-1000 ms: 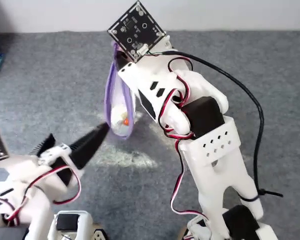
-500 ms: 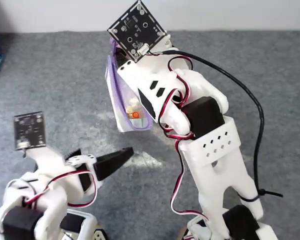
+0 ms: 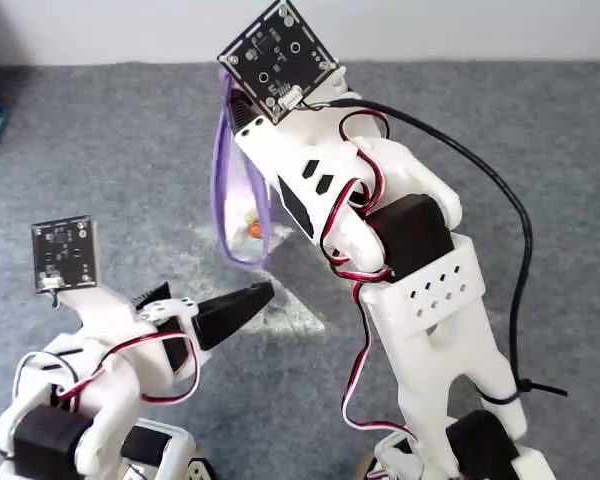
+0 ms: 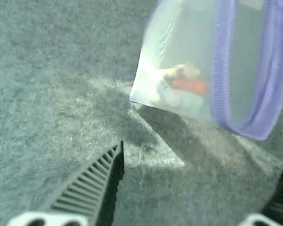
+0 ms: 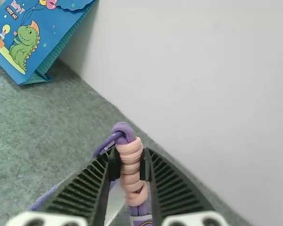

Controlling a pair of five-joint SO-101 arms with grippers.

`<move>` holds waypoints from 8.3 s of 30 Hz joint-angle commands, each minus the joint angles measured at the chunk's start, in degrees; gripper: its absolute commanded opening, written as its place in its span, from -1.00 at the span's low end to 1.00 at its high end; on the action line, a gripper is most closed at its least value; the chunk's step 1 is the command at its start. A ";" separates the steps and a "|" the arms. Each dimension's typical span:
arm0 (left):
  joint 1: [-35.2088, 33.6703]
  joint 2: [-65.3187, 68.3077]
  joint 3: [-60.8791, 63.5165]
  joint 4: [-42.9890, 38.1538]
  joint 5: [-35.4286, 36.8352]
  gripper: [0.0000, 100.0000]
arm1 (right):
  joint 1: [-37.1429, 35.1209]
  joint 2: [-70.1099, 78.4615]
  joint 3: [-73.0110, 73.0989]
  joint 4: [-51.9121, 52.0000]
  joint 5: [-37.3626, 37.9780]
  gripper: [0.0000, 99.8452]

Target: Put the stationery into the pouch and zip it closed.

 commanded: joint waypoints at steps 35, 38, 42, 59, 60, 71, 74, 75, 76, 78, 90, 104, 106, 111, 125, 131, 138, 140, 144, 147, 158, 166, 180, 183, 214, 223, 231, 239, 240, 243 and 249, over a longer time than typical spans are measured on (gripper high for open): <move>-14.42 0.26 14.81 -29.01 -1.41 -0.21 | -2.15 -7.25 -4.04 25.45 -4.48 -0.98; -14.42 0.26 16.48 -29.27 -3.25 -0.21 | -0.75 -7.25 -4.04 26.86 -4.75 -0.98; -14.42 0.26 17.19 -29.27 -3.52 -0.21 | -0.31 -7.87 -4.04 34.86 -5.01 -0.98; -13.27 14.59 12.70 -41.05 -4.84 -0.21 | 8.04 -11.12 -3.78 43.38 -11.87 -0.98; -12.40 16.88 10.68 -41.05 -4.84 -0.21 | 8.22 -11.12 -3.69 43.56 -11.78 -0.98; -2.02 36.48 -5.93 -41.32 -4.75 -0.21 | 8.31 -11.03 -3.69 43.56 -11.60 -0.98; 1.14 41.41 -9.63 -41.41 -4.75 -0.21 | 8.22 -11.12 -3.69 43.65 -11.60 -0.98; 2.20 42.99 -10.95 -41.41 -4.75 -0.21 | 8.22 -11.12 -3.69 43.74 -11.60 -0.98; 3.08 44.48 -12.35 -41.41 -4.66 -0.21 | 8.31 -11.12 -3.69 43.74 -11.60 -0.98; 4.66 46.77 -14.64 -41.14 -4.66 -0.21 | 8.31 -11.12 -3.69 43.74 -11.60 -0.98; 2.73 40.18 -19.91 -25.32 -5.27 -0.21 | 7.87 -7.78 -3.69 42.77 -11.78 -0.98; -6.86 23.30 -19.74 -13.19 -14.07 -0.21 | -2.51 0.22 -3.69 35.47 -17.14 -0.98; -6.86 21.63 -19.74 -10.73 -15.91 -0.21 | -2.51 1.01 -3.69 34.07 -16.44 -0.98; -6.95 18.02 -19.74 -5.71 -20.31 -0.21 | -2.51 2.86 -3.69 32.31 -9.49 -0.98; -10.55 14.42 -17.80 -6.33 -26.46 -0.21 | -2.51 3.56 -3.69 29.93 -3.08 -0.98; -10.46 14.24 -10.68 -14.51 -29.63 -0.21 | -2.51 3.56 -3.69 29.49 5.71 -0.98; -6.07 14.15 -1.80 -24.53 -32.09 -0.21 | -2.59 3.47 -3.69 30.02 7.74 -0.98; -2.99 14.15 -0.22 -26.02 -31.82 -0.21 | -2.59 3.47 -3.69 30.02 7.82 -0.98; 0.26 14.24 3.56 -31.56 -31.91 -0.21 | -2.59 3.47 -3.69 30.02 7.82 -0.98; 0.70 14.24 6.37 -36.40 -32.00 -0.21 | -2.59 3.03 -3.69 30.02 7.82 -0.98; 3.60 14.15 9.63 -41.85 -31.82 -0.34 | -2.33 2.95 -3.69 30.11 7.74 -0.98; 3.60 13.80 9.27 -41.85 -32.09 -0.83 | 0.04 2.95 -3.69 29.49 7.74 -0.98; 9.23 -1.23 19.30 -41.85 -33.85 -0.97 | 2.51 2.86 -4.04 28.88 7.38 -0.98; 8.97 -5.80 23.16 -41.85 -34.11 -0.97 | 2.95 2.86 -4.04 24.66 7.56 -0.98; 7.47 -28.40 30.99 -36.13 -34.11 -0.98 | 20.26 22.90 -1.76 -13.93 7.82 -0.98; 7.47 -28.40 30.73 -34.90 -34.11 -0.98 | 23.25 30.37 -1.85 -17.01 7.82 -0.98; 7.47 -30.24 30.99 -32.79 -34.11 -0.98 | 25.01 30.81 -1.85 -16.57 7.47 -0.98; 7.47 -30.24 30.73 -32.88 -34.11 -0.91 | 24.92 27.74 -1.49 -11.30 7.38 -0.98; 7.47 -30.24 30.73 -32.88 -34.11 -0.84 | 25.01 27.21 -1.49 -9.54 7.30 -0.98; 7.47 -30.24 30.90 -32.88 -33.85 -0.56 | 25.80 25.01 -1.49 -5.67 3.43 -0.98; 7.47 -30.24 30.81 -32.88 -33.76 -0.31 | 28.97 20.09 -1.49 2.33 -7.56 -0.98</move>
